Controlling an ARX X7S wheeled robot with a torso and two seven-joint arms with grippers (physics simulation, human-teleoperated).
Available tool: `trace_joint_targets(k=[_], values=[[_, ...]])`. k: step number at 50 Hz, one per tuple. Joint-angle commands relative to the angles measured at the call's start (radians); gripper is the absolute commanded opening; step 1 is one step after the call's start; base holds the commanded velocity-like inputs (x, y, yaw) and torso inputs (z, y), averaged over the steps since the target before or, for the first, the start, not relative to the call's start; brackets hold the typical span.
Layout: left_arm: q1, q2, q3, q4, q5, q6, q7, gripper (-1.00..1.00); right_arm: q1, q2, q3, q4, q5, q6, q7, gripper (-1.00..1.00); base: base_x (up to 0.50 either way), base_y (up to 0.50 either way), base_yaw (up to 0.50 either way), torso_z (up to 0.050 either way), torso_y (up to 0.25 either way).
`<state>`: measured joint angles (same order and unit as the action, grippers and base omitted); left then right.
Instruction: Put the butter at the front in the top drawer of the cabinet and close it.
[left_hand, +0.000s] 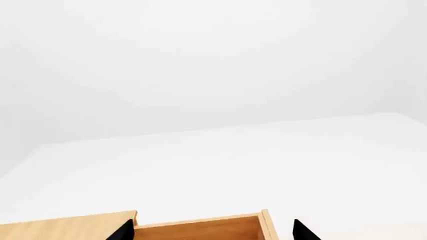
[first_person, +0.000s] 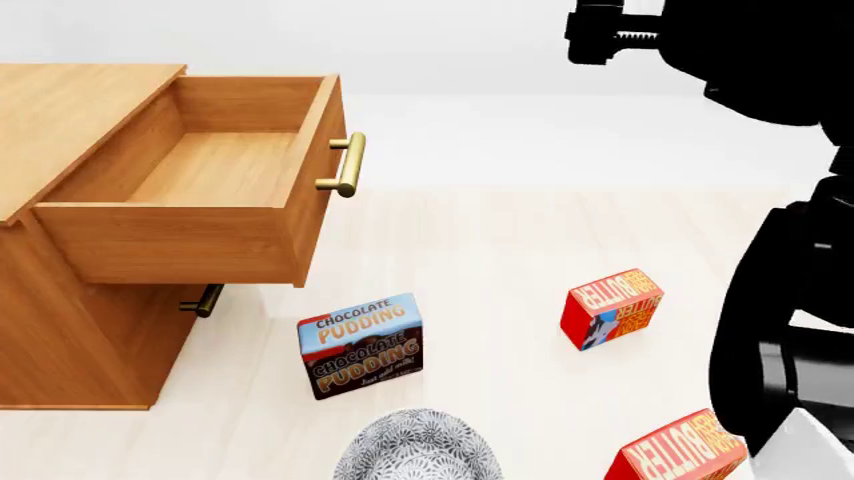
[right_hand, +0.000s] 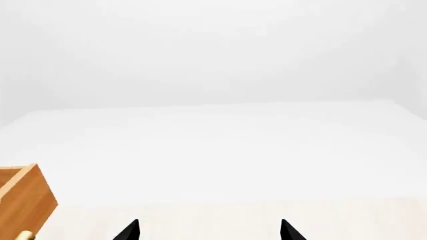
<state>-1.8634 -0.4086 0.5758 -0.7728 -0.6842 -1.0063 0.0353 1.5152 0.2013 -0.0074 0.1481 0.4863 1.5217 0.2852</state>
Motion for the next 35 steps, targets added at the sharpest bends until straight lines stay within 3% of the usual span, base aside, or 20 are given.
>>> trace_joint_targets(k=[1, 17, 35], values=[[0.009, -0.015, -0.033, 0.011, 0.013, 0.068, -0.052, 1.00, -0.049, -0.081, 0.120, 0.041, 0.069, 0.035, 0.222, 1.00, 0.00, 0.00, 0.00, 0.000, 0.000], [0.009, -0.019, -0.046, 0.012, 0.014, 0.078, -0.073, 1.00, -0.105, -0.178, 0.269, 0.159, 0.020, -0.066, 0.401, 1.00, 0.00, 0.00, 0.00, 0.000, 0.000], [0.031, -0.031, -0.050, 0.055, 0.008, 0.068, -0.091, 1.00, -0.109, -0.166, 0.304, 0.450, 0.020, -0.369, 0.406, 1.00, 0.00, 0.00, 0.00, 0.000, 0.000]])
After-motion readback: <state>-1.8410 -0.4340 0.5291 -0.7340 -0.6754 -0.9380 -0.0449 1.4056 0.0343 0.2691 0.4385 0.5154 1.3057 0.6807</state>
